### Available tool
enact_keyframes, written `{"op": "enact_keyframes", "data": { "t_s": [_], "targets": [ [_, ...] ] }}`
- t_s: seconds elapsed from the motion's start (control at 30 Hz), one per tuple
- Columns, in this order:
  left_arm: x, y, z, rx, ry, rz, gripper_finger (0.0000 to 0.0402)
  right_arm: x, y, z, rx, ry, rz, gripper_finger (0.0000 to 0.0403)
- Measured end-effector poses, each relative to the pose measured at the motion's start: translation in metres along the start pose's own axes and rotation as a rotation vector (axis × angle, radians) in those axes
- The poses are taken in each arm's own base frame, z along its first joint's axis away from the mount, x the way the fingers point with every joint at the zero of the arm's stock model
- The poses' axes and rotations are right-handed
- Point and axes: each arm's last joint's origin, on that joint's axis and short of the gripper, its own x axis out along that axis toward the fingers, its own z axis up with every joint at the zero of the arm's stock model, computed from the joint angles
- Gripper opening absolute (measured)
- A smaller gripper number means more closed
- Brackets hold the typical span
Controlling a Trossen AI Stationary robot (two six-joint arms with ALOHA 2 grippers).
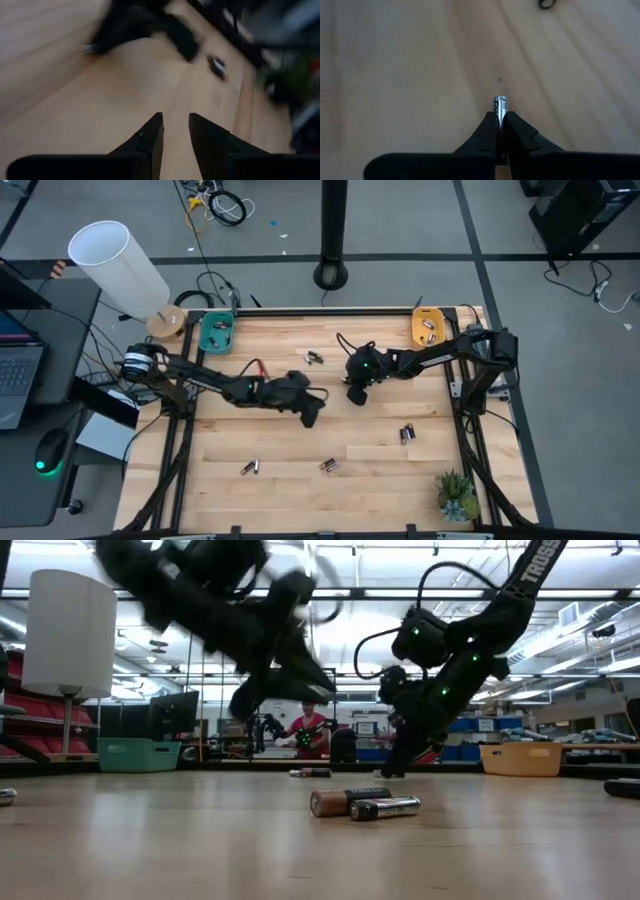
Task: Sort batteries
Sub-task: Put the silver battery into the yellow bin
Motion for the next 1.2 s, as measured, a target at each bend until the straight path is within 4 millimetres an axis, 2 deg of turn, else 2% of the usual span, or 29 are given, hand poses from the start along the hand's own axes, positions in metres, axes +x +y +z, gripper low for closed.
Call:
{"op": "enact_keyframes", "data": {
  "t_s": [0.1,0.23,0.4,0.5,0.57,0.67,0.8,0.93,1.07,1.2],
  "targets": [
    [-0.006,0.018,-0.013,-0.155,-0.117,-0.008,0.0087,-0.009,0.005,0.005,-0.035,-0.026,0.026,0.0021],
    [-0.01,0.031,-0.023,-0.307,-0.136,0.027,0.0079,-0.015,0.011,0.009,-0.079,-0.057,0.047,0.0021],
    [-0.01,0.03,-0.019,-0.386,-0.222,0.037,0.0105,-0.023,0.021,0.013,-0.042,-0.08,0.117,0.0021],
    [-0.012,0.024,-0.011,-0.403,-0.327,-0.008,0.0133,-0.045,0.036,0.025,-0.01,-0.176,0.161,0.0021],
    [-0.014,0.02,-0.005,-0.394,-0.398,-0.036,0.0147,-0.06,0.036,0.032,0.04,-0.23,0.176,0.0021],
    [-0.018,0.015,0.006,-0.38,-0.509,-0.096,0.0154,-0.082,0.024,0.045,0.133,-0.227,0.146,0.0021],
    [-0.019,0.023,0.02,-0.406,-0.557,-0.131,0.015,-0.116,0.002,0.049,0.207,-0.028,-0.229,0.0021],
    [-0.016,0.039,0.033,-0.391,-0.495,-0.172,0.0145,-0.145,-0.052,0.059,0.379,0.049,-0.53,0.0021],
    [-0.015,0.055,0.045,-0.365,-0.434,-0.201,0.0145,-0.151,-0.102,0.046,0.475,0.241,-0.668,0.0021],
    [-0.017,0.064,0.055,-0.283,-0.391,-0.264,0.0144,-0.157,-0.132,0.034,0.518,0.431,-0.744,0.0021]
  ]
}}
